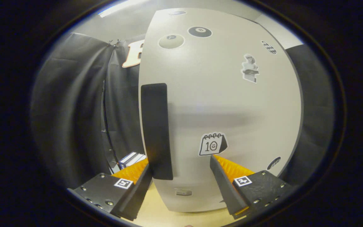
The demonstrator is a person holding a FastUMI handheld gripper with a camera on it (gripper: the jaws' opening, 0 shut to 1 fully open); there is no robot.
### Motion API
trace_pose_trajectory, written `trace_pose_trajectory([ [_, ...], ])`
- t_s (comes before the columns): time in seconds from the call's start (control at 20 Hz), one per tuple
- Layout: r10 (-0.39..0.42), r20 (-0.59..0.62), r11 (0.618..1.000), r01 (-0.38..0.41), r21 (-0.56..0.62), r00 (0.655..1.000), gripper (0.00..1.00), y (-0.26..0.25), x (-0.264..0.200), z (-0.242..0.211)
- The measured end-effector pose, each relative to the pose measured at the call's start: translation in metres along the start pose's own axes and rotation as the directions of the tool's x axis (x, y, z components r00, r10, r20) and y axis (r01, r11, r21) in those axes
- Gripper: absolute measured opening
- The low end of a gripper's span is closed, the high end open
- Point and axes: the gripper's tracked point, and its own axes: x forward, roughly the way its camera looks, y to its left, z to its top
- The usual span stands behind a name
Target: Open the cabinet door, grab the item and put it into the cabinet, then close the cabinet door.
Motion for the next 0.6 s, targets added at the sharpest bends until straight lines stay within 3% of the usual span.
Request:
trace_pose_trajectory([
  [0.35,-0.057,0.033,0.998,0.057,0.009,0.998,1.0,0.001,0.027,-0.001],
  [0.6,-0.056,0.046,0.998,0.056,0.013,0.997,1.0,0.002,0.025,-0.002],
])
